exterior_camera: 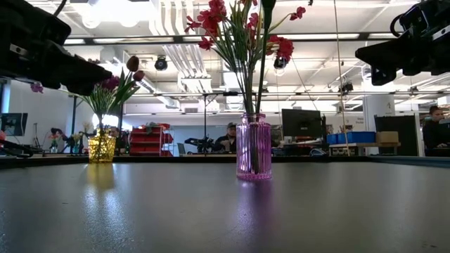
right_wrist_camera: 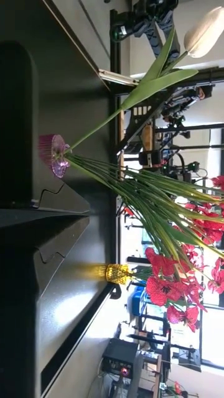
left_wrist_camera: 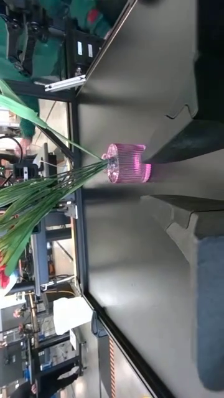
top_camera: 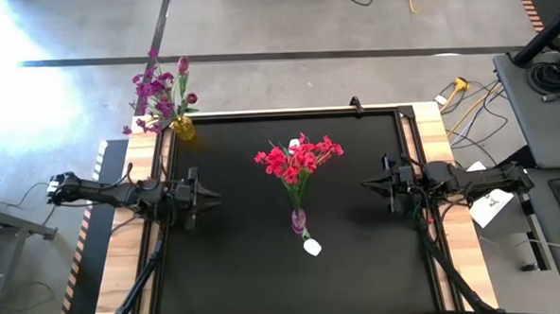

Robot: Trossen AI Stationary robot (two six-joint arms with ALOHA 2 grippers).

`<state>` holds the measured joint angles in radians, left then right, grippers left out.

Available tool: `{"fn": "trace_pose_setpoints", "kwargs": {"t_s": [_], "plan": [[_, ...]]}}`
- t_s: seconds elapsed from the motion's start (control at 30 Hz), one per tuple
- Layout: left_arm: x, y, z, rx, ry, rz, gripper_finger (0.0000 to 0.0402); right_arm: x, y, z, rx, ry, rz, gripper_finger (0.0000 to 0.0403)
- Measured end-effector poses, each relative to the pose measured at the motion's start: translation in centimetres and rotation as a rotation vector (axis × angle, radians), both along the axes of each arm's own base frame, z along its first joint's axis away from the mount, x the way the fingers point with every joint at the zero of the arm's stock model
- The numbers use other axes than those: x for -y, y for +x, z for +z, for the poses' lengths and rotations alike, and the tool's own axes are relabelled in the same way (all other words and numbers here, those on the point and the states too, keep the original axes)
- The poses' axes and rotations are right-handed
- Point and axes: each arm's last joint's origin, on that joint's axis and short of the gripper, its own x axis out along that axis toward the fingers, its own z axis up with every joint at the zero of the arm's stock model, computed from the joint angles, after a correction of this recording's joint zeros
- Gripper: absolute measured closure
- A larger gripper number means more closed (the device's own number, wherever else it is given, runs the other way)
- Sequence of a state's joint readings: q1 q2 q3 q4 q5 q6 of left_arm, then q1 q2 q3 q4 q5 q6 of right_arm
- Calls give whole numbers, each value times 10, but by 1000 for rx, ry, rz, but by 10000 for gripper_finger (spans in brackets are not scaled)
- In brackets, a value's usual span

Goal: Sort flowers into vase by color
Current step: Return to Home Position

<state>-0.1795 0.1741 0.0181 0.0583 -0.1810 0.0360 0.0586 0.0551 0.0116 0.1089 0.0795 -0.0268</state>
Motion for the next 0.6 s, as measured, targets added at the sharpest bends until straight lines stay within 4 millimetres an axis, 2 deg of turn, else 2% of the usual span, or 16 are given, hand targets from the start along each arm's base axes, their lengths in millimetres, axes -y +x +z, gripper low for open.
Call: {"fn": "trace_pose_setpoints", "kwargs": {"t_s": [0.6], "plan": [[0, 1, -2, -20, 4, 0, 324, 0, 0, 0, -1, 0, 0, 390]]}}
